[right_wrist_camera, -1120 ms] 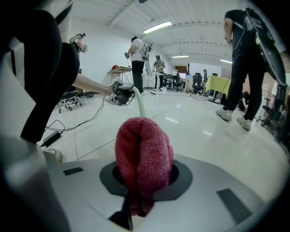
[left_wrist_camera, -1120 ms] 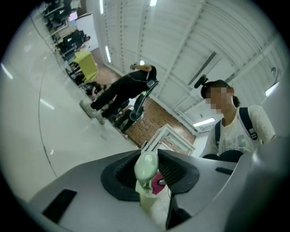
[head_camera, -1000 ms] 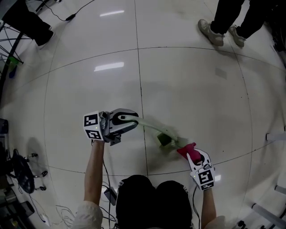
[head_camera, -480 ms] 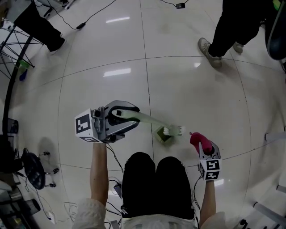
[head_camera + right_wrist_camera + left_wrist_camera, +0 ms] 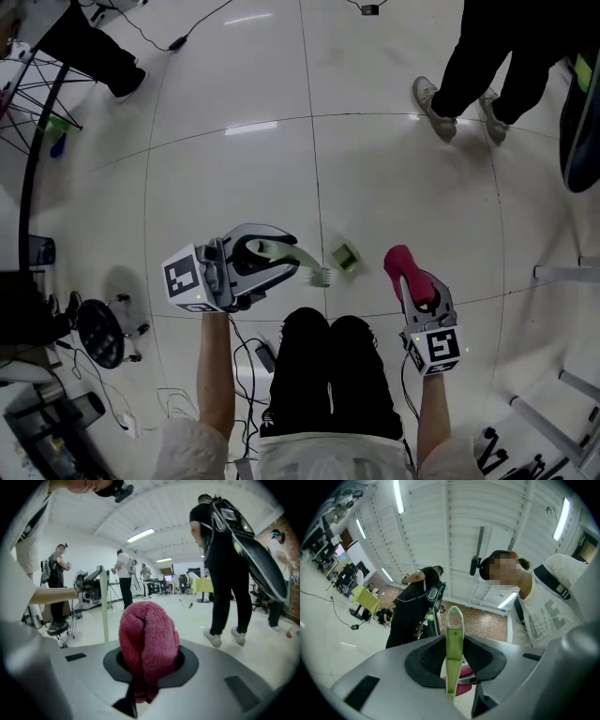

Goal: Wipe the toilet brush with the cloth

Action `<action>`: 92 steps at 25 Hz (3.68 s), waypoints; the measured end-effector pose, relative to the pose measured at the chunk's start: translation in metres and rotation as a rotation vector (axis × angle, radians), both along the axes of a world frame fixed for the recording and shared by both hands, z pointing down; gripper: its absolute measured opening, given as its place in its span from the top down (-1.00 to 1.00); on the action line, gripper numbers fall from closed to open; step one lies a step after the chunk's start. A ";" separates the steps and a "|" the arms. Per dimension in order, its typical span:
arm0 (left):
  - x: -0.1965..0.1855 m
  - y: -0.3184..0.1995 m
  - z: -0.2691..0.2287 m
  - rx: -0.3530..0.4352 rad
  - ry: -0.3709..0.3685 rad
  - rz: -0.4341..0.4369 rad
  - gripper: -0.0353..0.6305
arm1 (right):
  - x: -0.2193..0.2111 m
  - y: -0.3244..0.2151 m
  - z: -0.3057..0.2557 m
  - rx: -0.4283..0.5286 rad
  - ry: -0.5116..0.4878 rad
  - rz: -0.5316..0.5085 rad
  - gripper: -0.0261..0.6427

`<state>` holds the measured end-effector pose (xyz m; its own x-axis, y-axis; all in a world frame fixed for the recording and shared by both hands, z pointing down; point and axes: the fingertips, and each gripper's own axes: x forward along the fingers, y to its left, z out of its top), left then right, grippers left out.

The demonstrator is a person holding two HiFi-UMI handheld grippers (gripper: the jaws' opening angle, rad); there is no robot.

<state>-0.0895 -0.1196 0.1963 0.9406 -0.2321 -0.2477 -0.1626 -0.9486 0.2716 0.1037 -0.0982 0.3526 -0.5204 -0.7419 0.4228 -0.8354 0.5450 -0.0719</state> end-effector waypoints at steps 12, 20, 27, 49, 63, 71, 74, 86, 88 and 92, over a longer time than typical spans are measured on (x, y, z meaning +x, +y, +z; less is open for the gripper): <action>0.017 0.079 -0.374 -0.013 -0.073 0.022 0.54 | -0.129 0.058 -0.558 0.324 -0.272 -0.531 0.72; 0.028 0.122 -0.443 0.134 -0.133 0.093 0.54 | -0.156 0.107 -0.616 0.387 -0.275 -0.691 0.72; 0.035 0.154 -0.453 0.141 -0.104 0.116 0.54 | -0.152 0.131 -0.608 0.381 -0.260 -0.705 0.72; 0.060 0.165 -0.497 0.117 -0.037 -0.088 0.54 | -0.108 0.161 -0.459 0.087 -0.118 -0.528 0.72; 0.014 0.101 -0.496 -0.042 -0.200 -0.735 0.54 | -0.143 0.157 -0.583 0.591 -0.290 -0.028 0.72; 0.013 0.108 -0.505 -0.026 -0.217 -0.749 0.54 | -0.165 0.141 -0.623 0.683 -0.331 -0.085 0.72; 0.014 0.110 -0.505 -0.028 -0.207 -0.739 0.54 | -0.171 0.137 -0.626 0.688 -0.319 -0.098 0.72; 0.020 0.116 -0.513 -0.013 -0.183 -0.703 0.54 | -0.183 0.112 -0.596 0.649 -0.126 -0.158 0.72; 0.021 0.116 -0.519 -0.001 -0.174 -0.708 0.54 | -0.181 0.108 -0.581 0.635 -0.060 -0.179 0.72; 0.016 0.118 -0.536 0.020 -0.134 -0.721 0.54 | -0.173 0.099 -0.552 0.583 -0.088 -0.137 0.72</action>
